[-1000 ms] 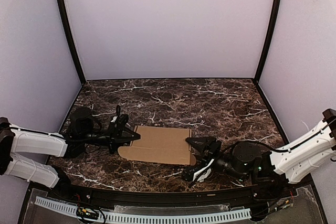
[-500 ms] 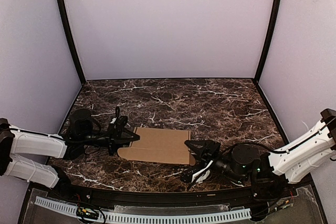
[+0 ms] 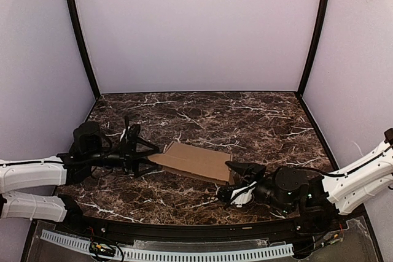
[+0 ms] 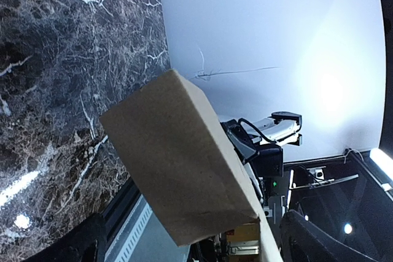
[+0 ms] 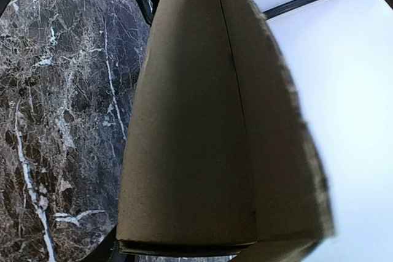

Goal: Fold the paper box

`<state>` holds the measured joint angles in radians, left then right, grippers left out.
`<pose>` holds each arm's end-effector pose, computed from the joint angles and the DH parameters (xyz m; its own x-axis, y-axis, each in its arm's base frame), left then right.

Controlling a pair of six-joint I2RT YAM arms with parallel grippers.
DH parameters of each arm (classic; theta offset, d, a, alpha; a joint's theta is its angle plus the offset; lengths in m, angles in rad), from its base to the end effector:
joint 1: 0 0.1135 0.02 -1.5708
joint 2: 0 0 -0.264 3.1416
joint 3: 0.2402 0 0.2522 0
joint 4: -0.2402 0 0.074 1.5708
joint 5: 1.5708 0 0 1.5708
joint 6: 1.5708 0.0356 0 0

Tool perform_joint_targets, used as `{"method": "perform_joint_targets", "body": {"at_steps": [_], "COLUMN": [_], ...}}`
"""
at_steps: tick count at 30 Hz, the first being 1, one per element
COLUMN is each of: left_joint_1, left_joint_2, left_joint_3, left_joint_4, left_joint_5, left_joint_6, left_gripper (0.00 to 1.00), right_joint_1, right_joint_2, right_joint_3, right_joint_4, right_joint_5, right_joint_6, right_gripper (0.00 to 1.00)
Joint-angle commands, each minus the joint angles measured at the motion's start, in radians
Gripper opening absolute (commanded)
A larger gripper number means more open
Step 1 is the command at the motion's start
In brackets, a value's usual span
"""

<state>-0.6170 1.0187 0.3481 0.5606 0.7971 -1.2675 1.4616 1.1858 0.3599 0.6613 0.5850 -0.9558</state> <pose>0.1557 -0.1417 0.2222 -0.9660 -0.1323 -0.2219 0.2085 0.1080 -0.9720 0.0450 0.2298 0.2018 0.6181 -0.6105 -0.4953 -0.4585 0.2318 -0.8579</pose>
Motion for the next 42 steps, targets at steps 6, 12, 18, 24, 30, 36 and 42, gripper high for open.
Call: {"method": "perform_joint_targets", "body": {"at_steps": [6, 12, 18, 24, 30, 36, 42], "left_joint_1": [0.007, 0.007, 0.007, 0.005, -0.002, -0.092, -0.163], "left_joint_2": [-0.190, -0.230, -0.204, -0.185, -0.206, -0.156, -0.106], "left_joint_3": [0.238, 0.277, 0.290, 0.262, 0.212, 0.194, 0.212], "left_joint_4": [-0.663, -0.765, -0.771, -0.725, -0.718, -0.707, -0.707], "left_joint_5": [-0.279, -0.331, -0.364, -0.316, -0.307, -0.420, -0.546], "left_joint_6": [0.477, 0.607, 0.705, 0.741, 0.796, 0.849, 0.893], "left_gripper": [0.99, 0.99, 0.99, 0.99, 0.99, 0.99, 0.91], "right_joint_1": [-0.024, -0.134, -0.276, -0.392, -0.490, -0.544, -0.557], "right_joint_2": [-0.051, -0.054, -0.035, 0.043, 0.107, 0.191, 0.233], "right_joint_3": [0.041, 0.071, 0.102, 0.139, 0.173, 0.220, 0.234], "right_joint_4": [-0.311, -0.420, -0.455, -0.481, -0.478, -0.486, -0.489], "right_joint_5": [-0.106, -0.375, -0.722, -0.908, -1.052, -1.152, -1.191], "right_joint_6": [0.420, 0.597, 0.660, 0.651, 0.672, 0.664, 0.668], "right_gripper": [0.27, 0.27, 0.27, 0.24, 0.25, 0.26, 0.24]}}
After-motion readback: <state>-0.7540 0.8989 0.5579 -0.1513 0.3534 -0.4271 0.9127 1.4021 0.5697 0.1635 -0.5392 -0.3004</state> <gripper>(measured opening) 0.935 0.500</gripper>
